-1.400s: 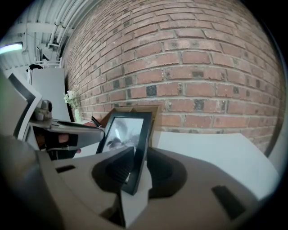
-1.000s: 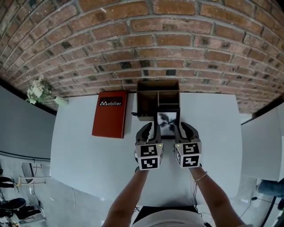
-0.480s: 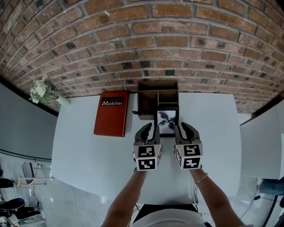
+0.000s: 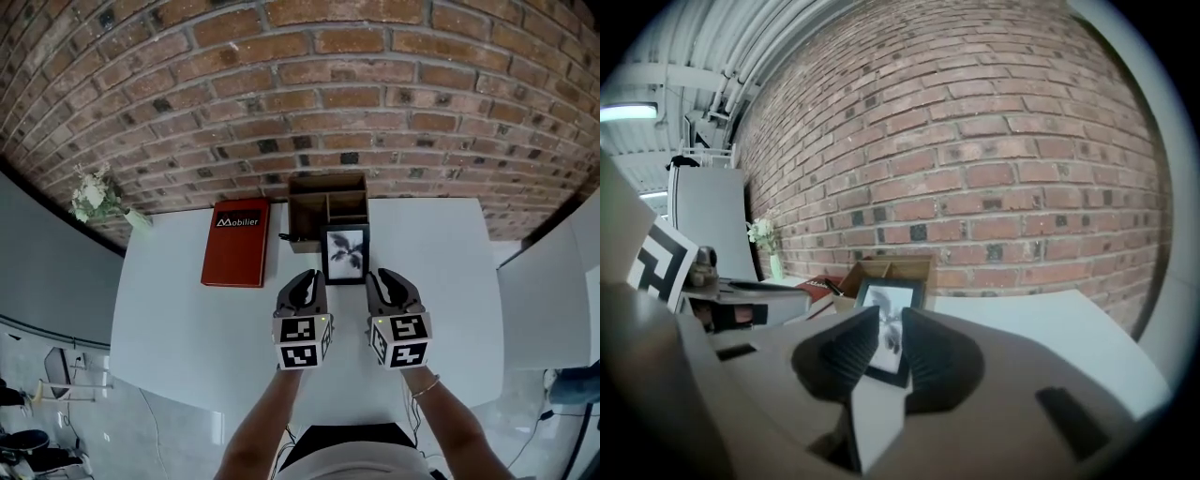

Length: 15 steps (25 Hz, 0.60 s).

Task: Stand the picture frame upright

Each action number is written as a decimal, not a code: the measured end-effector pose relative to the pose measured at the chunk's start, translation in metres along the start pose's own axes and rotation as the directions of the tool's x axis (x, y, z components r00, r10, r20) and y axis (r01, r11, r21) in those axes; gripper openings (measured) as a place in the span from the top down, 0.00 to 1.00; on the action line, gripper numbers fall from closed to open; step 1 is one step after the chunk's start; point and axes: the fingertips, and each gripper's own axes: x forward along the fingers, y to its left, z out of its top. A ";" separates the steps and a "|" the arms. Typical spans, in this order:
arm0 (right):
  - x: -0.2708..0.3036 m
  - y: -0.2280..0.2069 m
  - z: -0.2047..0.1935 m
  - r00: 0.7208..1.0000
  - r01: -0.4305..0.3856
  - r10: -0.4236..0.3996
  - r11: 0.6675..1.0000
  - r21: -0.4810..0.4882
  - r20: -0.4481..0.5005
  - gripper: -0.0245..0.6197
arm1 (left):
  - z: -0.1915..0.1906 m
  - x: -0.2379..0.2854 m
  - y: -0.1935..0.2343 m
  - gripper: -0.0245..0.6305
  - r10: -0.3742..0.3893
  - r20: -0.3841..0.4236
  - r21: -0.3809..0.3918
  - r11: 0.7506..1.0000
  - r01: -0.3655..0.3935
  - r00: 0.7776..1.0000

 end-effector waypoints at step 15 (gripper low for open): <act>-0.061 0.020 -0.005 0.999 -0.031 0.031 0.999 0.027 0.012 0.86 | 0.002 -0.063 -0.003 0.97 -0.022 0.053 -0.014 1.000 0.023 0.998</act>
